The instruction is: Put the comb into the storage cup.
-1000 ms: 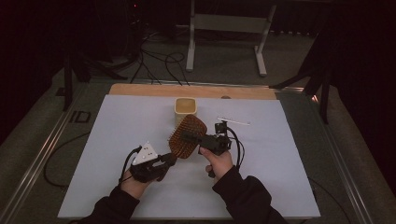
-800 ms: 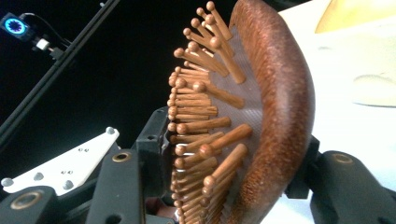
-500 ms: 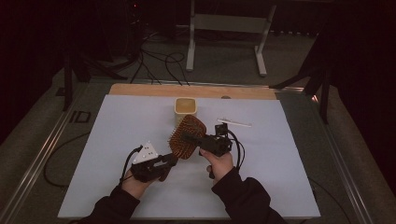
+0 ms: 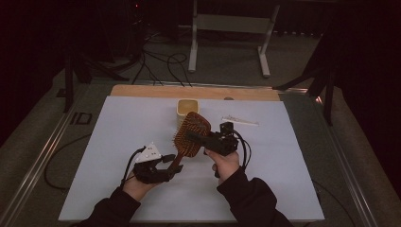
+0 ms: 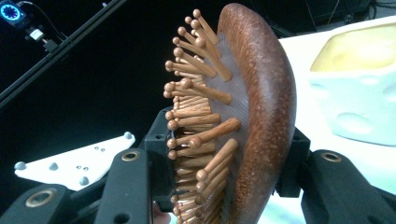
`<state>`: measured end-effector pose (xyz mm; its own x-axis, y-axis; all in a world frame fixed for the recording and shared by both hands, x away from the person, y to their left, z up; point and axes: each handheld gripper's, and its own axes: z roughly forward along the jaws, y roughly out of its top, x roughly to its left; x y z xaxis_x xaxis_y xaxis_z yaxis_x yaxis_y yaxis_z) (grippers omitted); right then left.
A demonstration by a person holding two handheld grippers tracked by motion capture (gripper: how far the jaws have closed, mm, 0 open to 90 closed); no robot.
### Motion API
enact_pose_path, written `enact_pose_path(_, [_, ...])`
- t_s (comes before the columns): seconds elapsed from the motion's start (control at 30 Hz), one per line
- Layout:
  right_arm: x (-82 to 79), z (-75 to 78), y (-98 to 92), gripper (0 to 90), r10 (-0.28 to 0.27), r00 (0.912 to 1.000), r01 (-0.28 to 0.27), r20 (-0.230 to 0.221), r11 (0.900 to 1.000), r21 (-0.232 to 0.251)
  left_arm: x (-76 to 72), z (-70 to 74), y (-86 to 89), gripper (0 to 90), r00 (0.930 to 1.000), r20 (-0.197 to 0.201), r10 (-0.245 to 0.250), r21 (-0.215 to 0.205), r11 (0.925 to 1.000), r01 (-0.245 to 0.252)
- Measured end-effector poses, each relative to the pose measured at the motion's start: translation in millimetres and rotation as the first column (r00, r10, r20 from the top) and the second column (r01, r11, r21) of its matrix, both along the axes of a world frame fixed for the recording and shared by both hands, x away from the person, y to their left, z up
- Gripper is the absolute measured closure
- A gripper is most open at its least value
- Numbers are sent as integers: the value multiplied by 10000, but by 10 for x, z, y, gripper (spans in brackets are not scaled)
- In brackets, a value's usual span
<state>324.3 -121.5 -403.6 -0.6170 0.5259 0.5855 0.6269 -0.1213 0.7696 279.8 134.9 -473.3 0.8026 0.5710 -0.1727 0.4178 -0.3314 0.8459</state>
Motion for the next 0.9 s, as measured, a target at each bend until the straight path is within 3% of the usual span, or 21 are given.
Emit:
enact_pose_path(0.23, [18, 85, -91, 525, -113, 9997, 111, 203, 9999, 73, 9, 20, 45, 333, 9999, -18, 110, 24, 9999, -110])
enact_pose_path(0.53, [41, 196, -186, 525, -261, 9986, 260, 467, 9997, 32, 44, 12, 129, 132, 9997, -24, 257, 500, 9984, -256])
enact_pose_path(0.67, [54, 224, -211, 525, -312, 9976, 316, 611, 9995, -48, 29, 29, 163, 7, 9998, -65, -197, 433, 9989, 199])
enact_pose_path(0.9, [86, 296, -252, 524, -476, 9952, 485, 852, 9988, -79, -20, 56, 269, 1, 9995, 311, -13, 402, 9992, 0])
